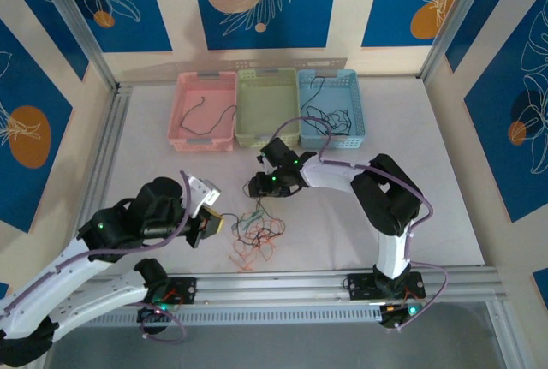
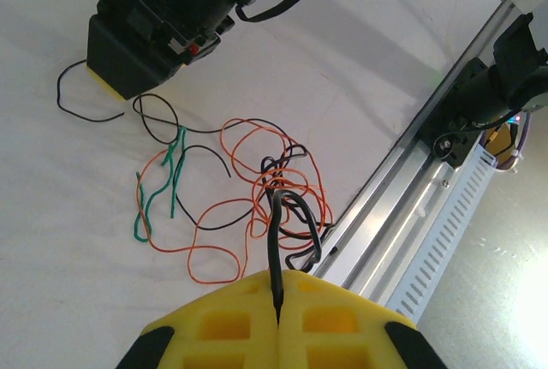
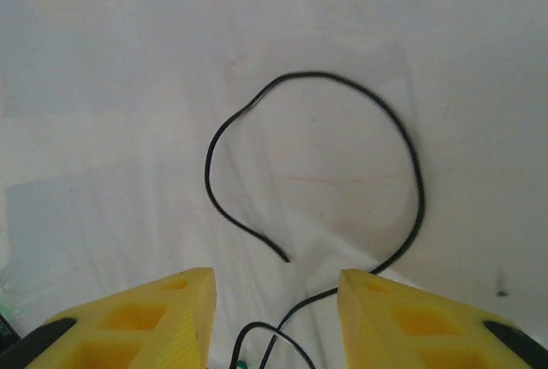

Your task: Untangle the cables

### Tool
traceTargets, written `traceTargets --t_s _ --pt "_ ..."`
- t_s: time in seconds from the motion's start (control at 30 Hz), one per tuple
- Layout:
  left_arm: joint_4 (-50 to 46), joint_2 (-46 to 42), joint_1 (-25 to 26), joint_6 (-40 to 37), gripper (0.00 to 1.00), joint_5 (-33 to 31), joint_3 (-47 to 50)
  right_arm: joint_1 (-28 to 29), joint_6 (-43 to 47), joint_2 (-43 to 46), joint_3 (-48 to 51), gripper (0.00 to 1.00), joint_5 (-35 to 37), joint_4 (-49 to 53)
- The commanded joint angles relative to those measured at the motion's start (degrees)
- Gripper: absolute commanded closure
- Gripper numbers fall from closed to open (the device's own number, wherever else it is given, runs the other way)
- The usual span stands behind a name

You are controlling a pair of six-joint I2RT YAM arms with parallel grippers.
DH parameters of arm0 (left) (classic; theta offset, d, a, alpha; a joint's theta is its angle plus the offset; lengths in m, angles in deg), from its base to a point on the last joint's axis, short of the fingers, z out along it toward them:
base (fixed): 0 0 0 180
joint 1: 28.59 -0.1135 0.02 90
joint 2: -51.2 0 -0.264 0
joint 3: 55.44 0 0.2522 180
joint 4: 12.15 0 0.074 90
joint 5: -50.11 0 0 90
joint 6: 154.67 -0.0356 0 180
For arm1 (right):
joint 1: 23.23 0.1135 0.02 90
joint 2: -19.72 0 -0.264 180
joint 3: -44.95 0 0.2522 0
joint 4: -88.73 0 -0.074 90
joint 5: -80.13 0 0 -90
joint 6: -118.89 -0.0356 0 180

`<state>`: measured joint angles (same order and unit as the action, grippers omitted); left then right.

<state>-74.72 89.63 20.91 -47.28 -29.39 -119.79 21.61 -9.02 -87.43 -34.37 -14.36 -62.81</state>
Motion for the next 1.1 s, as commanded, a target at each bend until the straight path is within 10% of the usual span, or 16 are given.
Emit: traceTargets --t_s 0.0,0.43,0.7,0.93,1.07 --pt "1.3 0.0 -0.2 -0.9 1.0 0.2 0.7 1.5 -0.2 1.7 1.0 0.58 0.0 1.8" --pt "0.1 -2.0 -0.2 -0.3 1.0 -5.9 0.2 -2.5 0.6 12.1 3.3 1.0 8.3 4.0" --pt "-9.2 -8.2 -0.3 5.5 1.0 -37.2 -3.0 -28.4 -2.5 38.7 22.9 1.0 8.7 4.7" --pt "-12.4 -13.3 -0.3 8.3 1.0 -46.9 -4.0 -53.5 -4.0 53.6 31.9 1.0 8.9 10.4" --pt "-12.6 -13.8 -0.2 8.5 1.0 -47.2 -3.9 -56.8 -4.4 54.6 33.4 1.0 8.8 10.4"
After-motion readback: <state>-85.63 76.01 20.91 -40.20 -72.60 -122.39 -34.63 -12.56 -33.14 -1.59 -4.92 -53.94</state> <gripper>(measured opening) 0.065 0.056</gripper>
